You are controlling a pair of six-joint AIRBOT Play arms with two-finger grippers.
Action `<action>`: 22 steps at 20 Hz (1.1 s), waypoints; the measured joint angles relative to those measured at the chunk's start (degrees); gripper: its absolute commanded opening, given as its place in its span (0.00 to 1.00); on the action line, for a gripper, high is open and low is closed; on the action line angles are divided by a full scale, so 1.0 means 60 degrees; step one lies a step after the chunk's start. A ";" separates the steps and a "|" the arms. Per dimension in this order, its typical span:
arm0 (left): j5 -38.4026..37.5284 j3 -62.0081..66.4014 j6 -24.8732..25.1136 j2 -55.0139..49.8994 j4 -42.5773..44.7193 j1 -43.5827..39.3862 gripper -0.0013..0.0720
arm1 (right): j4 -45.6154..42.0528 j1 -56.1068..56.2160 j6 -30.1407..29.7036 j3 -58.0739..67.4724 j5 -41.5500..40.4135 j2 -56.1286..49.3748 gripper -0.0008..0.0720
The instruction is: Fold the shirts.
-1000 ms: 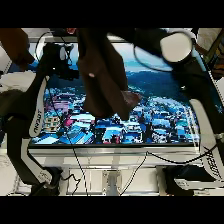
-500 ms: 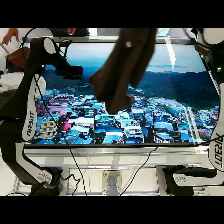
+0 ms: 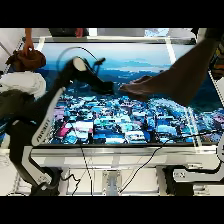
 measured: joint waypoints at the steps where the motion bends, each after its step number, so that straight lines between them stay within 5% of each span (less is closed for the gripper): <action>1: 0.0466 -0.0102 -0.0004 -0.0164 -0.0368 -0.0324 0.43 | -0.0091 -0.0106 0.0007 0.0000 0.0124 -0.0022 0.04; 2: 0.0892 -0.0171 -0.0007 -0.0328 -0.0743 -0.0597 0.48 | -0.0113 -0.0175 0.0015 0.0000 0.0255 -0.0040 0.04; 3: 0.1351 -0.0226 -0.0011 -0.0499 -0.1162 -0.0834 0.67 | -0.0127 -0.0215 0.0018 -0.0022 0.0313 -0.0055 0.04; 4: 0.1847 -0.0262 -0.0073 -0.0681 -0.1581 -0.1060 0.74 | -0.0109 -0.0255 0.0018 -0.0069 0.0339 -0.0073 0.04; 9: 0.4277 -0.0342 -0.0856 -0.1592 -0.2943 -0.1712 0.72 | 0.0044 -0.0331 0.0022 -0.0630 0.0382 -0.0098 0.04; 15: 0.6670 -0.0357 -0.1337 -0.2280 -0.3650 -0.1869 0.57 | 0.0131 -0.0353 -0.0095 -0.1366 0.0277 -0.0098 0.04; 22: 0.7537 -0.0357 -0.1657 -0.2634 -0.3217 -0.1887 0.50 | 0.0357 -0.0353 -0.0226 -0.1581 0.0036 -0.0098 0.04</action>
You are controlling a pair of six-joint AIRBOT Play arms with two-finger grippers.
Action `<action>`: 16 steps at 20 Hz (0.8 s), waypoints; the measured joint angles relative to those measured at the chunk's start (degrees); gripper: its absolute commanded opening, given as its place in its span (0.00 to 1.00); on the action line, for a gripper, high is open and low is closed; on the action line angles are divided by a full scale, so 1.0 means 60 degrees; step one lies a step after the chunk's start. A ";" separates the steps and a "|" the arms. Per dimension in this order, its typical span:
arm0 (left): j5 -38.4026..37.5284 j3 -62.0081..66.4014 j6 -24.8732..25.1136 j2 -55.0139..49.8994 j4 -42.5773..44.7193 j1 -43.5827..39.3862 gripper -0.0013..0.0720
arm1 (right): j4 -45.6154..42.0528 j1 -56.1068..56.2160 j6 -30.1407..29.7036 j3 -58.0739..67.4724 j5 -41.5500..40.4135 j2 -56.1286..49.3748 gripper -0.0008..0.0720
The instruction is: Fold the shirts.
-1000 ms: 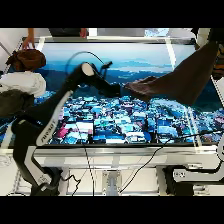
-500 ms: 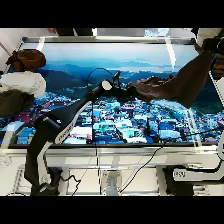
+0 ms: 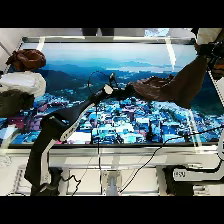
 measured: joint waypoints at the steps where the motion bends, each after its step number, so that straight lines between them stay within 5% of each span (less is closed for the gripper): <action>1: -0.0004 0.0000 -0.0036 -0.0022 0.0124 0.0000 0.50 | 0.0047 0.0000 -0.0004 -0.0007 -0.0004 0.0000 0.04; 6: 0.0149 0.0018 -0.0288 -0.0255 0.0583 0.0000 0.49 | 0.0317 0.0000 -0.0015 -0.0018 -0.0058 0.0000 0.04; 8: 0.0248 0.0029 -0.0430 -0.0408 0.0517 0.0000 0.39 | 0.0372 0.0000 -0.0036 -0.0018 -0.0069 0.0000 0.04; 16: 0.0528 0.0594 -0.0576 -0.0831 0.0200 -0.0007 0.38 | 0.0648 0.0000 -0.0229 -0.0018 -0.0189 0.0000 0.04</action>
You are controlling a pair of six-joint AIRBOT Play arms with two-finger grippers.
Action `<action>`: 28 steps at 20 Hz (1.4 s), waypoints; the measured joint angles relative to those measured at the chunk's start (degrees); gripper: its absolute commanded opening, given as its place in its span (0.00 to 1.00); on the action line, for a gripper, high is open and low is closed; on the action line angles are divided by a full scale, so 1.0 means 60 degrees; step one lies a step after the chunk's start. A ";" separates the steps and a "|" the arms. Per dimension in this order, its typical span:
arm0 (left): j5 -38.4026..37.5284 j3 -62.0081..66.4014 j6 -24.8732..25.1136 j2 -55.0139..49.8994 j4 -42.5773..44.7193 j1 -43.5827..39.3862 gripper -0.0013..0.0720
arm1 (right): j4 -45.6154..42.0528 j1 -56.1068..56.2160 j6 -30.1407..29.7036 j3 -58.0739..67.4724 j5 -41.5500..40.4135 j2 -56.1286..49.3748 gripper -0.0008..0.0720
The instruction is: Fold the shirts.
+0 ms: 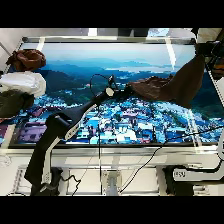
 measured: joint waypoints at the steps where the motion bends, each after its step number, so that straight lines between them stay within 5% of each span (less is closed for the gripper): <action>1: -0.0087 0.0164 -0.0004 -0.0102 -0.0029 -0.0004 0.38 | 0.0080 0.0000 -0.0015 0.0000 -0.0015 0.0000 0.04; 4: -0.0379 0.0761 -0.0095 -0.0474 -0.0117 -0.0040 0.36 | 0.0266 0.0000 -0.0025 0.0000 -0.0033 0.0000 0.04; 9: -0.0579 0.1377 -0.0131 -0.0871 -0.0259 -0.0084 0.03 | 0.0401 0.0000 -0.0036 0.0000 -0.0109 0.0000 0.04; 15: -0.0801 0.2339 0.0477 -0.0878 -0.0444 0.0084 0.03 | 0.0430 0.0000 -0.0076 0.0000 -0.0149 0.0000 0.04; 22: -0.3610 0.2867 0.3628 0.1545 -0.1016 0.1585 0.03 | 0.0415 0.0000 -0.0284 0.0000 -0.0535 0.0000 0.04; 28: -0.6251 0.2911 0.3741 0.4765 0.2011 0.3865 0.03 | -0.0412 -0.0011 -0.0164 0.0000 -0.0568 0.0000 0.04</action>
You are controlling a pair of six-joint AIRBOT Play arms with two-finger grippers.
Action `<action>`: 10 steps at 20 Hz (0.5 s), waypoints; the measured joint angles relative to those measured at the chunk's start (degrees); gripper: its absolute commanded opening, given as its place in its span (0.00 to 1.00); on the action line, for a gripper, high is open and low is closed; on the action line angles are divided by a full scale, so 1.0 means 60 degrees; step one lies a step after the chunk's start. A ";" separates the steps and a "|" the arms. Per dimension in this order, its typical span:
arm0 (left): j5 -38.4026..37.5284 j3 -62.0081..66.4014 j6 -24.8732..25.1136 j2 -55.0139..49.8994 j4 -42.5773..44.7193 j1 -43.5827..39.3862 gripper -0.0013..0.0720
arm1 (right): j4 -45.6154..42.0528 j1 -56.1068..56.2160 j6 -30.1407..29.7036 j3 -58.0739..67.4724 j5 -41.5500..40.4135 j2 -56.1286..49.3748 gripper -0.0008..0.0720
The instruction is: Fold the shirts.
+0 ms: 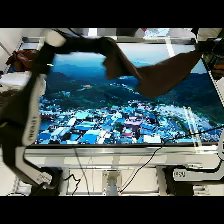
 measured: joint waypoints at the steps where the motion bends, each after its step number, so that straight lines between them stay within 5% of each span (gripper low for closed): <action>1: -0.0284 0.0000 -0.0200 0.0514 0.0648 0.0433 0.03 | -0.0222 0.0000 0.0171 0.0000 0.0011 0.0000 0.04; 10: -0.1829 0.0004 -0.0718 0.3042 0.3198 0.2991 0.03 | -0.0423 0.0025 0.0954 0.0044 0.0412 0.0743 0.04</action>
